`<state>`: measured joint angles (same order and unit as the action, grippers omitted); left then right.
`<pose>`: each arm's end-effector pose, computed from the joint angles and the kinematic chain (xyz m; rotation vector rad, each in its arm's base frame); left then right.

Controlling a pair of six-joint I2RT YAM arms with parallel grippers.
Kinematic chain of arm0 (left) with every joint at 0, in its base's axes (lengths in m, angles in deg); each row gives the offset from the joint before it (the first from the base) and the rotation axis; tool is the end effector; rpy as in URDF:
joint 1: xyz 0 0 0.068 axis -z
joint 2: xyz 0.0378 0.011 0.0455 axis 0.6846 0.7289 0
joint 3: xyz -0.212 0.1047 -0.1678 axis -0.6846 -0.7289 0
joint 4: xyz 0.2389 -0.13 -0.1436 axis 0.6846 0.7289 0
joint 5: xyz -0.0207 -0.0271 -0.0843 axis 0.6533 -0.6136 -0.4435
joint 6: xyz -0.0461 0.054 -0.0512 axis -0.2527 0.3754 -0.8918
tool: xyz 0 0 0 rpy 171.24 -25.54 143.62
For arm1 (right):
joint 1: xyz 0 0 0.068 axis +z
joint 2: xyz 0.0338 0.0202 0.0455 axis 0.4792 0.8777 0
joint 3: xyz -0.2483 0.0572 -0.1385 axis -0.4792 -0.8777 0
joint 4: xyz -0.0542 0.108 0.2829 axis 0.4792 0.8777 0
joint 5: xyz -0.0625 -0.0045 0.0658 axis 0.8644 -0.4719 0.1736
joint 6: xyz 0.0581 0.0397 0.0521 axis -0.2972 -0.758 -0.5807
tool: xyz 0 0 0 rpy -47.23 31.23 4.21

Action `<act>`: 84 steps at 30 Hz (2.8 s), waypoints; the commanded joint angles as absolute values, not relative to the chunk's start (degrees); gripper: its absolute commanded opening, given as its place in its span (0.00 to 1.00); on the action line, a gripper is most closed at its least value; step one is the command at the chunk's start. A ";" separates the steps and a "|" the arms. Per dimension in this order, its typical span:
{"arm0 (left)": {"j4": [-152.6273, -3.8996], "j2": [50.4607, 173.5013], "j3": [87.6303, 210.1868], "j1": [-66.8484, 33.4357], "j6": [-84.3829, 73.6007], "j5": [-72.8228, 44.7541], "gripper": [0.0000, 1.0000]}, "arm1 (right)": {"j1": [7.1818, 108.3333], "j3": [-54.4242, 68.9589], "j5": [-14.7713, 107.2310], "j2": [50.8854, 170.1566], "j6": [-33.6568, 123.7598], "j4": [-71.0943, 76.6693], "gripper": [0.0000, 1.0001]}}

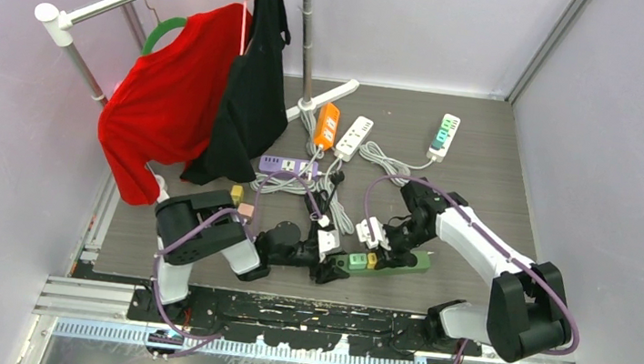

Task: Pull the plug off the socket

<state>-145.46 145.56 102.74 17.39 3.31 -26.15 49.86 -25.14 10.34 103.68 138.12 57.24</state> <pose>0.1481 -0.3179 0.0609 1.1634 1.5497 -1.0863 0.1997 0.1350 0.1548 -2.0841 1.4851 0.8142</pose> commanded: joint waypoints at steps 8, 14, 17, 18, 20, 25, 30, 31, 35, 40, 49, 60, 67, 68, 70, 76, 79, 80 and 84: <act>-148.99 149.91 103.44 17.10 0.71 -26.94 0.73 | 54.01 -24.59 7.57 104.44 135.23 53.57 0.04; -148.54 150.43 104.01 17.09 0.91 -25.64 0.57 | 54.72 -24.17 6.06 104.59 134.05 53.35 0.03; -145.79 150.35 105.17 17.14 1.00 -24.68 0.48 | 54.82 -23.88 5.63 104.67 133.30 53.34 0.03; -145.02 150.25 105.31 17.11 1.12 -24.31 0.46 | 54.82 -23.73 5.62 104.73 132.99 53.34 0.02; -144.14 150.07 105.48 17.10 1.48 -23.59 0.31 | 54.82 -23.18 5.90 104.60 131.89 53.34 0.02; -143.05 149.14 104.90 17.13 2.27 -22.21 0.00 | 53.43 -20.70 3.19 104.15 126.18 54.03 0.01; -142.15 148.83 104.85 17.17 2.67 -22.38 0.00 | 53.31 -21.04 4.28 103.62 116.17 46.32 0.01; -141.85 148.79 104.86 17.13 2.75 -22.38 0.00 | 52.88 -20.96 6.32 103.64 114.50 45.06 0.01; -141.35 148.23 104.53 17.15 2.80 -21.54 0.00 | 47.95 -21.00 9.55 102.96 124.61 51.59 0.01; -139.79 147.62 104.74 17.13 2.32 -20.04 0.00 | 47.52 -23.77 2.32 102.00 146.65 63.72 0.01; -138.53 147.93 105.41 17.16 2.32 -19.92 0.00 | 54.05 -20.61 1.83 103.96 113.36 43.35 0.01; -136.35 147.28 105.79 17.11 1.72 -19.56 0.00 | 47.49 -21.35 -0.13 105.56 155.01 72.25 0.01; -136.14 147.50 106.02 17.09 1.62 -19.14 0.00 | 54.93 -20.05 -6.25 105.63 133.77 58.25 0.01; -136.15 147.59 106.11 17.08 1.62 -19.08 0.00 | 53.45 -19.77 -6.30 104.98 129.92 55.81 0.01; -136.02 147.74 106.27 17.09 1.62 -19.18 0.00 | 48.70 -19.68 -5.68 103.14 126.64 53.49 0.01; -135.58 147.64 106.32 17.09 1.71 -19.39 0.00 | 38.96 -23.53 -3.37 100.36 145.30 63.46 0.01; -135.67 147.54 106.18 17.11 1.56 -19.56 0.00 | 42.20 -21.80 -5.08 104.52 160.09 75.89 0.01; -135.69 147.56 106.18 17.09 1.51 -19.65 0.00 | 44.39 -21.18 -5.89 105.72 161.61 77.04 0.01; -135.50 147.96 106.51 17.10 1.29 -20.01 0.00 | 51.49 -20.09 -12.90 104.36 147.61 67.55 0.01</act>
